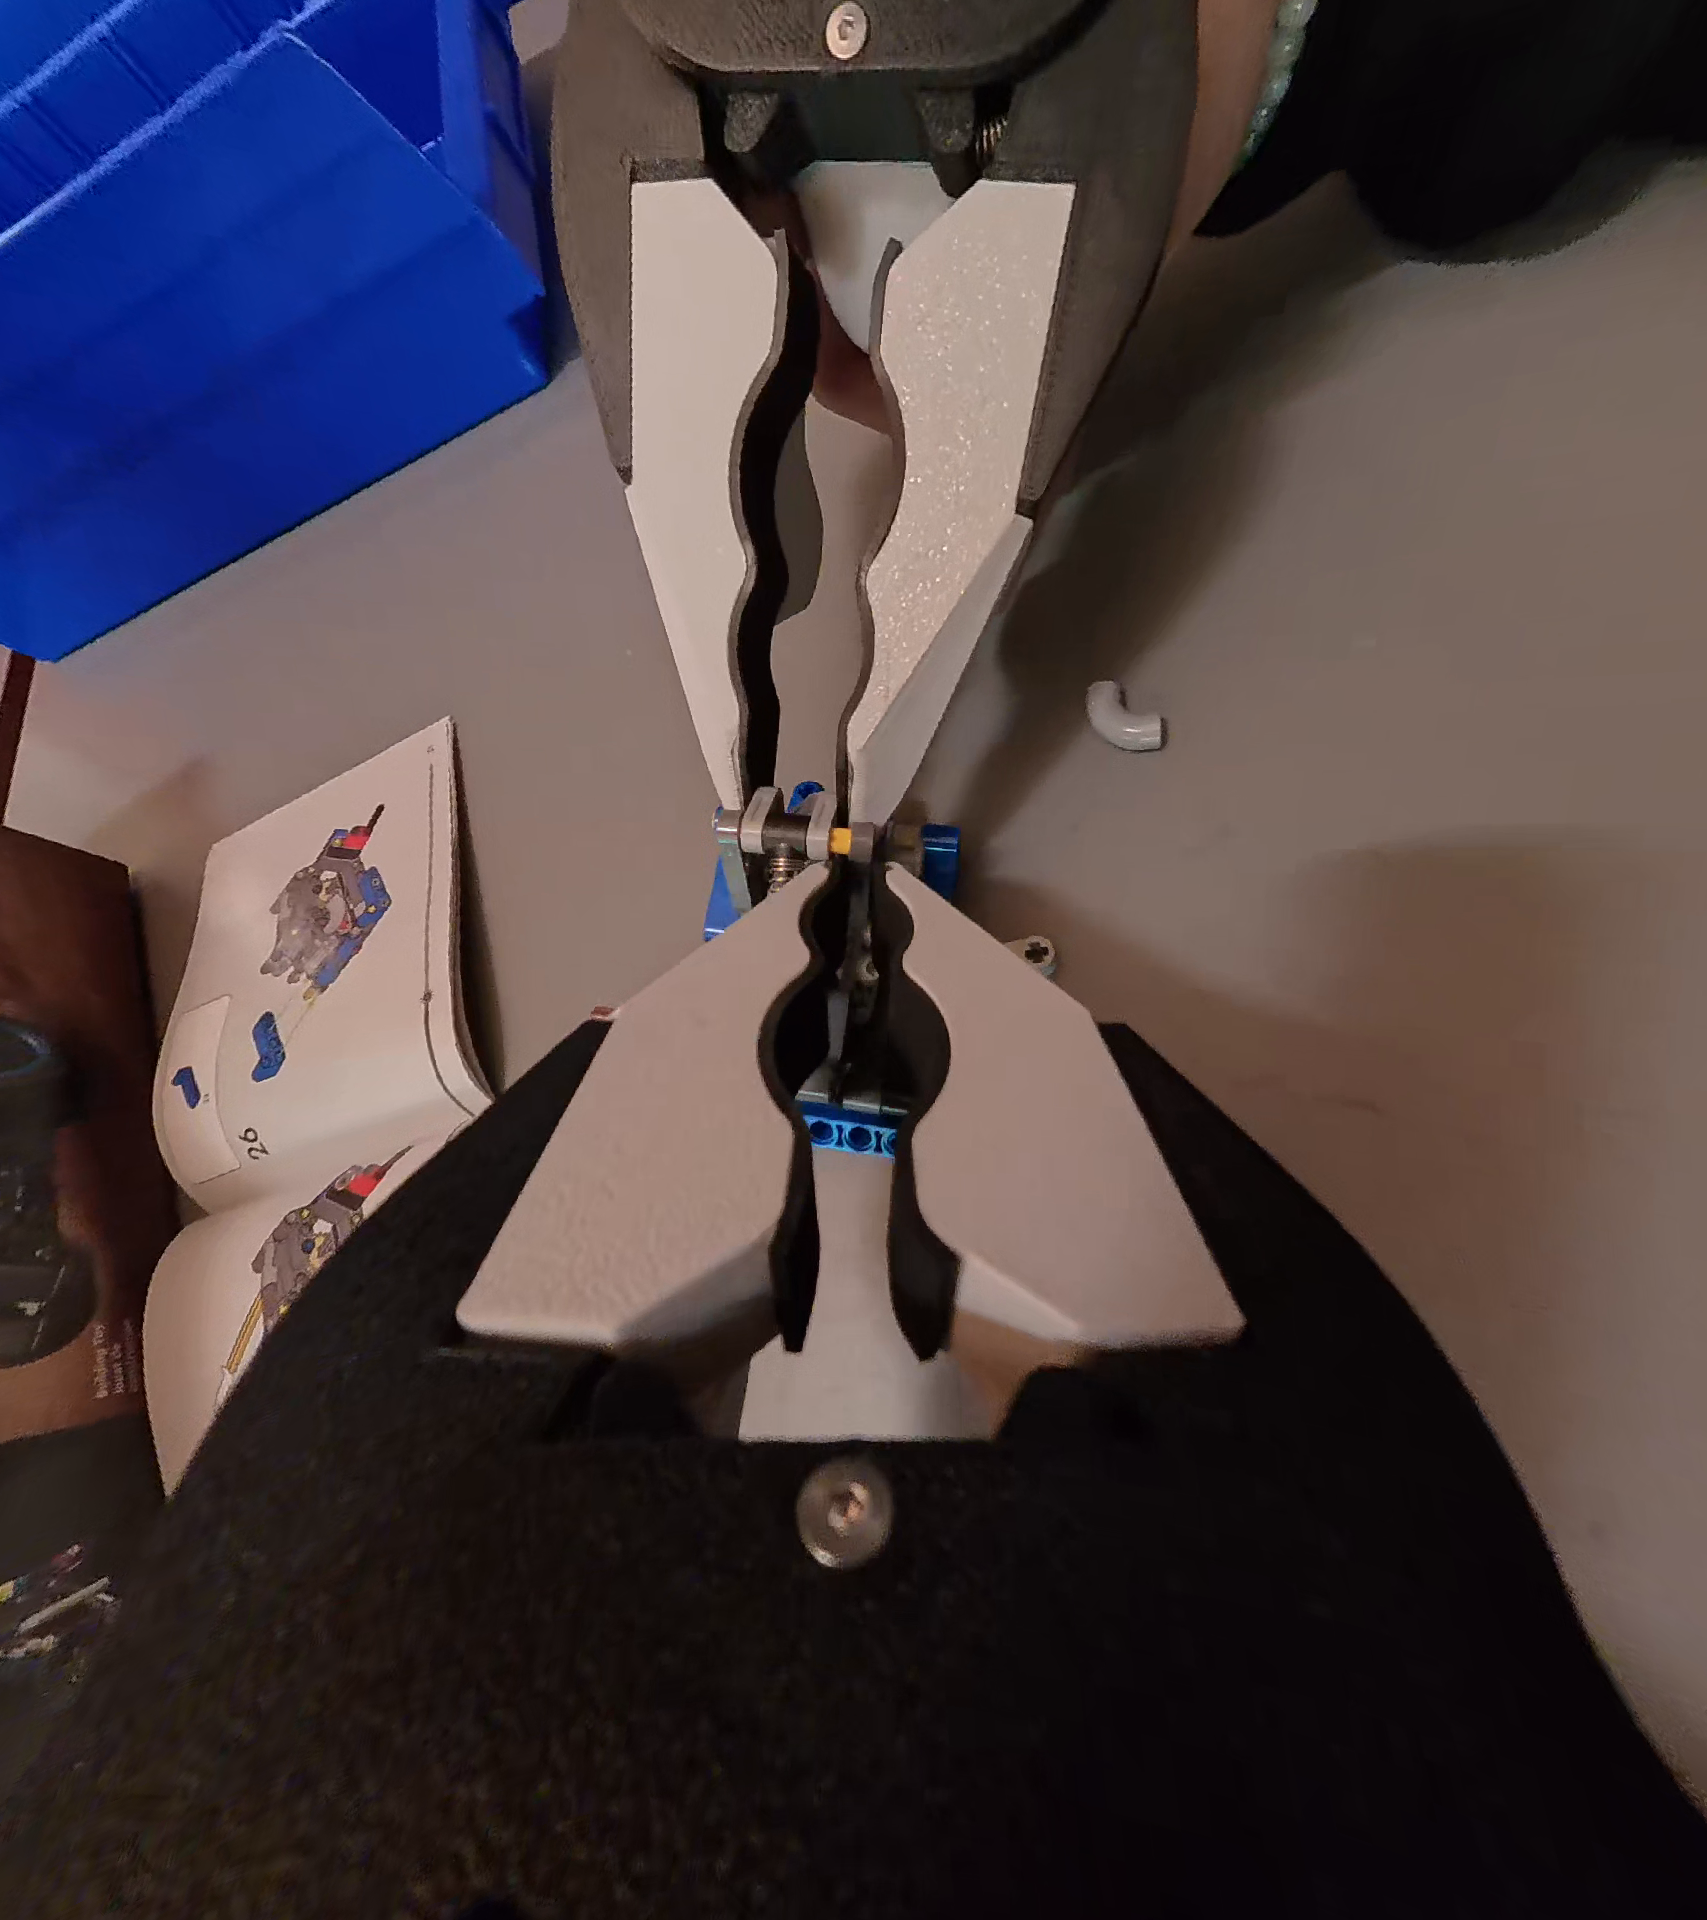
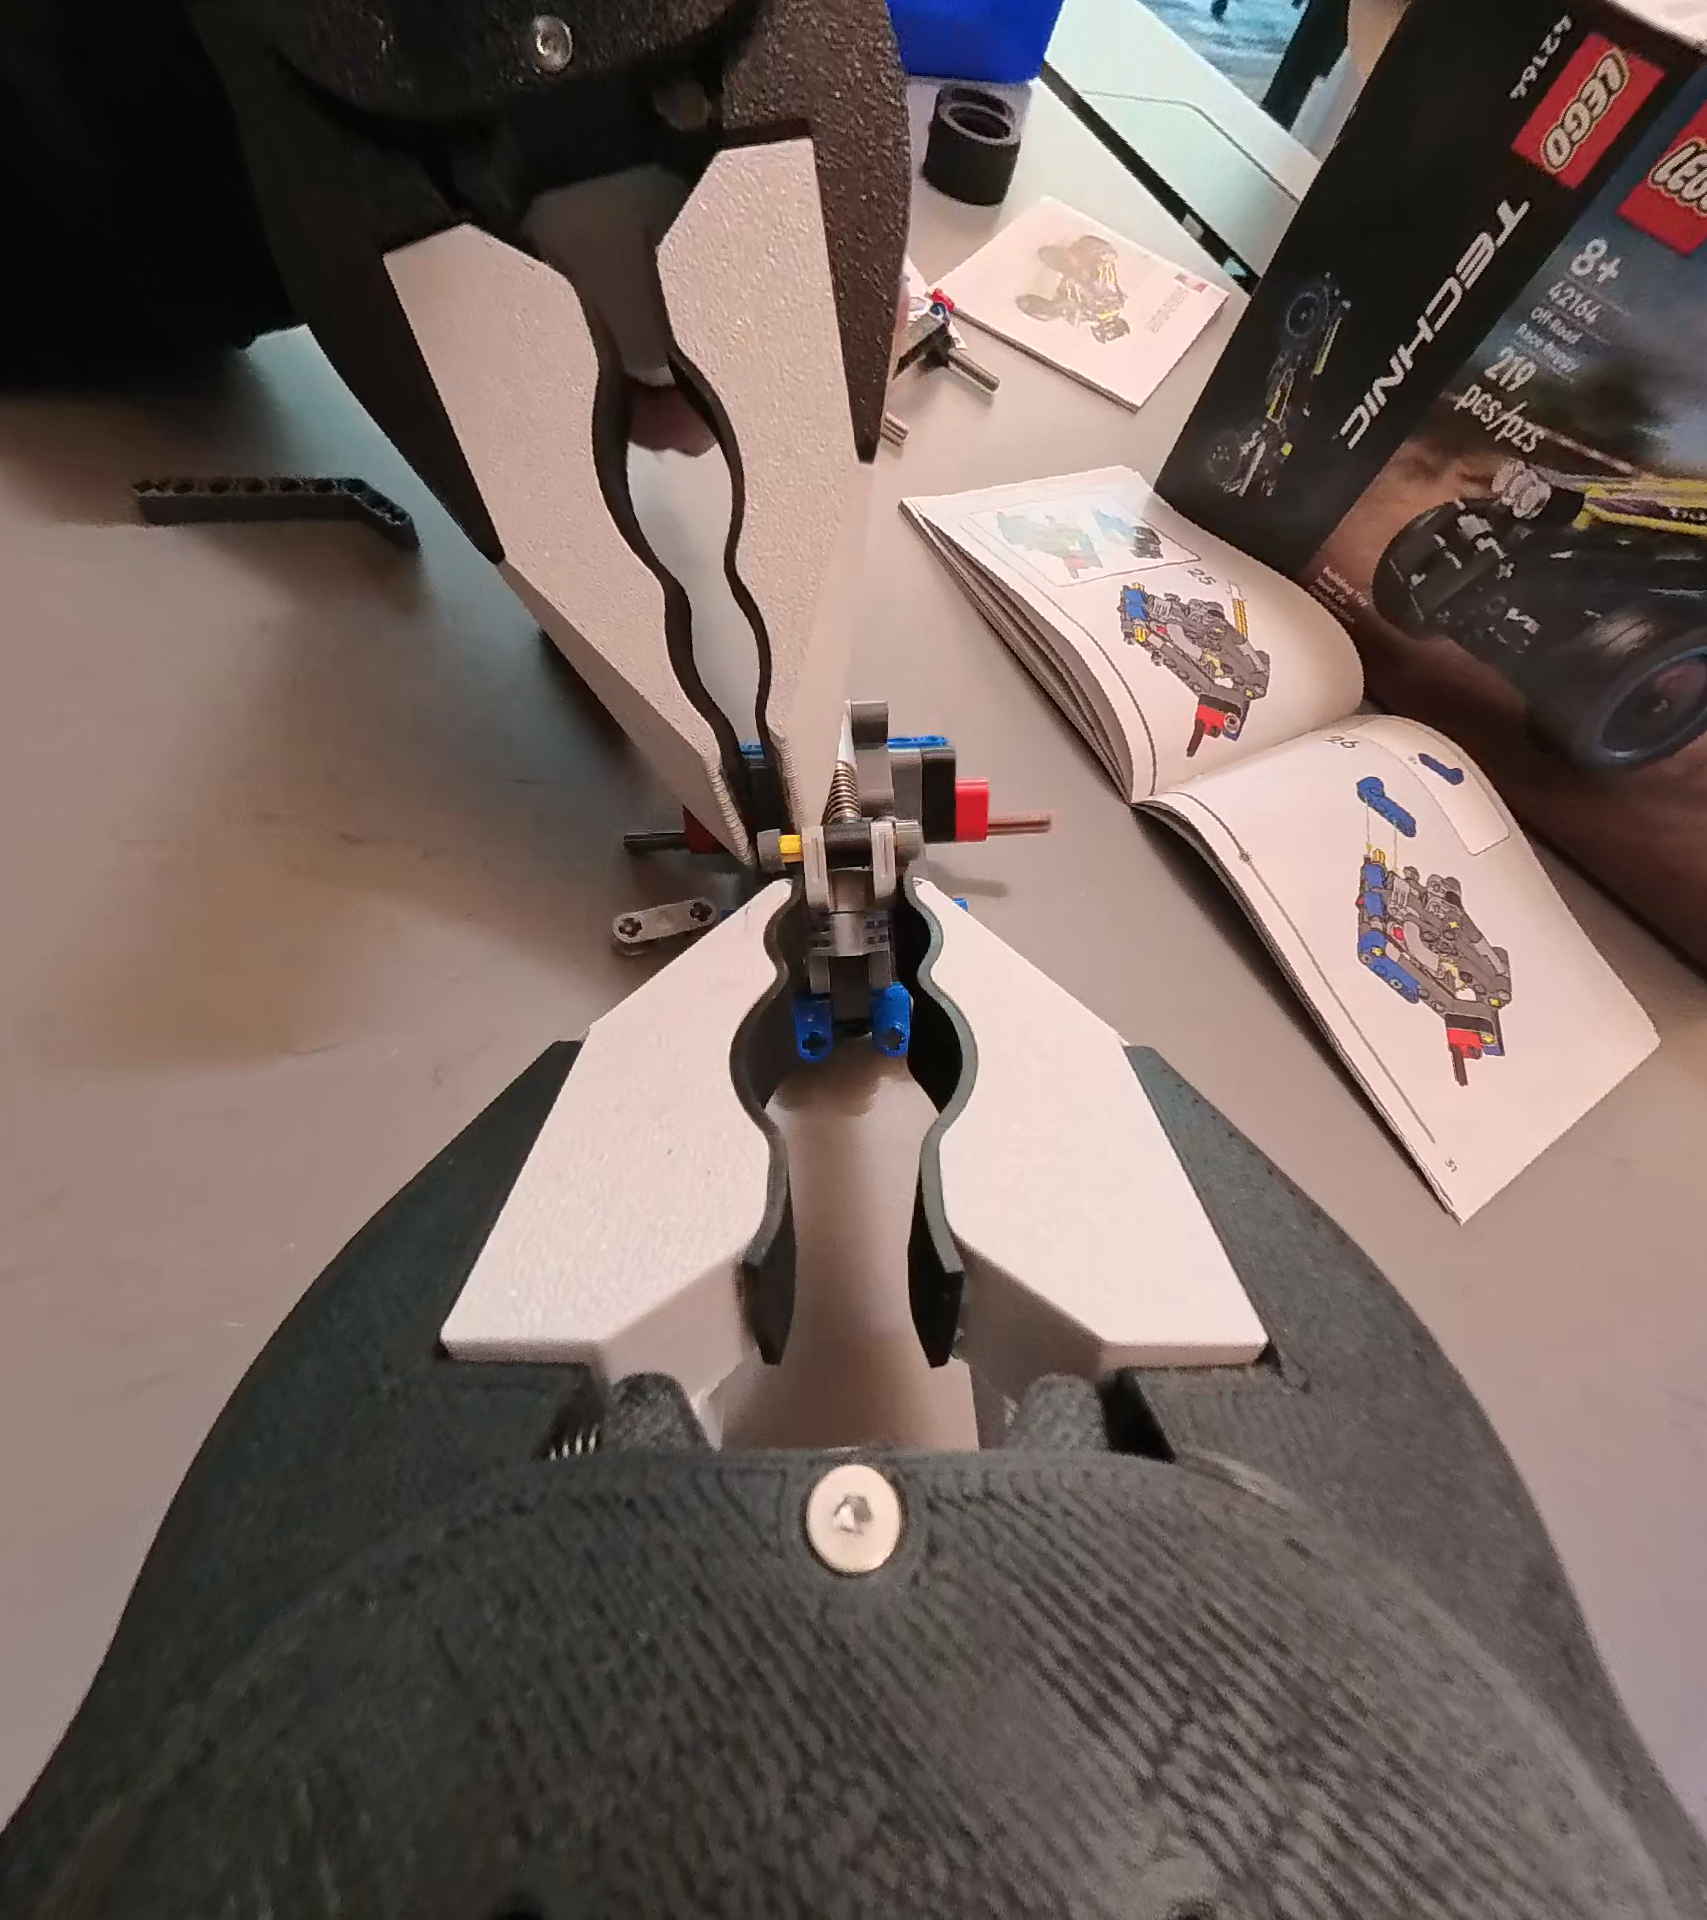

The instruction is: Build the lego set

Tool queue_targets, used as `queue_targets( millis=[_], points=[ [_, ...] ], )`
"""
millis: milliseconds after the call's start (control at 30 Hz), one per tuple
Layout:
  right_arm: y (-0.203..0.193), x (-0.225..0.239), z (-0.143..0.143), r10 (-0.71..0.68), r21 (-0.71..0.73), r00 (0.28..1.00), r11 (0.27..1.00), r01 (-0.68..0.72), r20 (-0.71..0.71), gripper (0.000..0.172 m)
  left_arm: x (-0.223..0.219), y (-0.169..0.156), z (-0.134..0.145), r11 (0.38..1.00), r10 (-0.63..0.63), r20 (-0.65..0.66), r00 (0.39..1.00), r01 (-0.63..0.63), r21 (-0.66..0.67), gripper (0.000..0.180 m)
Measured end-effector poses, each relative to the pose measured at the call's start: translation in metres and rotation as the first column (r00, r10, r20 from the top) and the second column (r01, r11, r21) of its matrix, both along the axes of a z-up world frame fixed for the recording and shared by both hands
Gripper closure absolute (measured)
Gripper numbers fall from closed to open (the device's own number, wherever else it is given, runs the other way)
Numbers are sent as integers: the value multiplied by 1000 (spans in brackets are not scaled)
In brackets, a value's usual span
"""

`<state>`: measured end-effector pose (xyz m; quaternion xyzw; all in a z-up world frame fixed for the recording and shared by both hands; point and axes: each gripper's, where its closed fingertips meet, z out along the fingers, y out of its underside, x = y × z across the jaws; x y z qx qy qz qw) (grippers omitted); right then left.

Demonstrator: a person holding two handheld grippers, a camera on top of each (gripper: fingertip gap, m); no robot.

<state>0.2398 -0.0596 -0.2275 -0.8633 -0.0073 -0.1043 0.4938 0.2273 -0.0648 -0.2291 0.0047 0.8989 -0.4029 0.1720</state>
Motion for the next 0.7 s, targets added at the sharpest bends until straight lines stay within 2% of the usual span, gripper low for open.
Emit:
queue_targets(
  millis=[267,600,700],
  points=[
    [0,0,0,-7,11,998,1000,8,-58,158,-1,1,-1,999,-38,33,999,38,21,180],
    [-4,-6,1,25,7,992,1000,-25,-127,158,-4,-2,-2,997,-22,4,1000,21,71,180],
    [-5,-5,0,26,-29,998,999,-27,-53,158,-3,-4,-1,999,-2,3,1000,2,55,180]
  ],
)
